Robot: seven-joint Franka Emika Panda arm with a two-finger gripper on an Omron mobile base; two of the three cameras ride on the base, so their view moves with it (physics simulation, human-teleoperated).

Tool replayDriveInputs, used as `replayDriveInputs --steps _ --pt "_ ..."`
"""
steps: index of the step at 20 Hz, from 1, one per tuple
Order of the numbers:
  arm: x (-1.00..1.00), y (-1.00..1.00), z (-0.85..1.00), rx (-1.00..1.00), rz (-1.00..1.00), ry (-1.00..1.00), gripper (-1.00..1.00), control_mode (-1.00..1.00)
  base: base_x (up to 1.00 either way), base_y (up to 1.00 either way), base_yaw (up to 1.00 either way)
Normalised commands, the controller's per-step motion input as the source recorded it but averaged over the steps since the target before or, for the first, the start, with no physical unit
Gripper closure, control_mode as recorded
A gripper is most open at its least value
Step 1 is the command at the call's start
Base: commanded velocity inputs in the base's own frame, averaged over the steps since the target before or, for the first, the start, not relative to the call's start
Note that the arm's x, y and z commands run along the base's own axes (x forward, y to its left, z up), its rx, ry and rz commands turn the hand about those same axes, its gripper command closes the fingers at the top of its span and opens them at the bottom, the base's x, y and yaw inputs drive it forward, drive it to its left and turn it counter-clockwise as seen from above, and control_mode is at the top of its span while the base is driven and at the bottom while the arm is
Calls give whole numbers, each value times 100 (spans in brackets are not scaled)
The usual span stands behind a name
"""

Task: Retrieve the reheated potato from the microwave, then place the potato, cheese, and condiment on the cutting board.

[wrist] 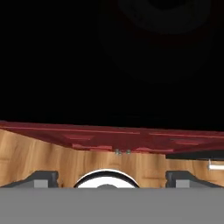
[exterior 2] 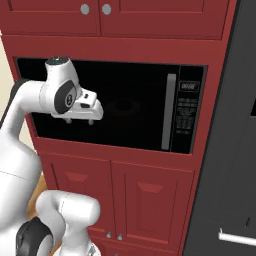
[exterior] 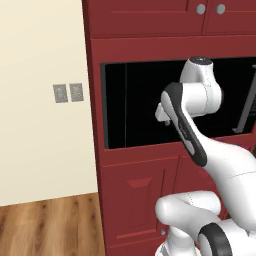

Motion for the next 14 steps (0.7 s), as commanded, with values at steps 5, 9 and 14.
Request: replayDriveInputs --steps 5,9,14 --pt "-54 -33 1 1 -5 -35 -100 -100 0 0 0" --pt "-47 -50 9 5 -5 -25 -100 -100 0 0 0" --pt "-39 -64 7 3 -11 -4 -100 -100 0 0 0"
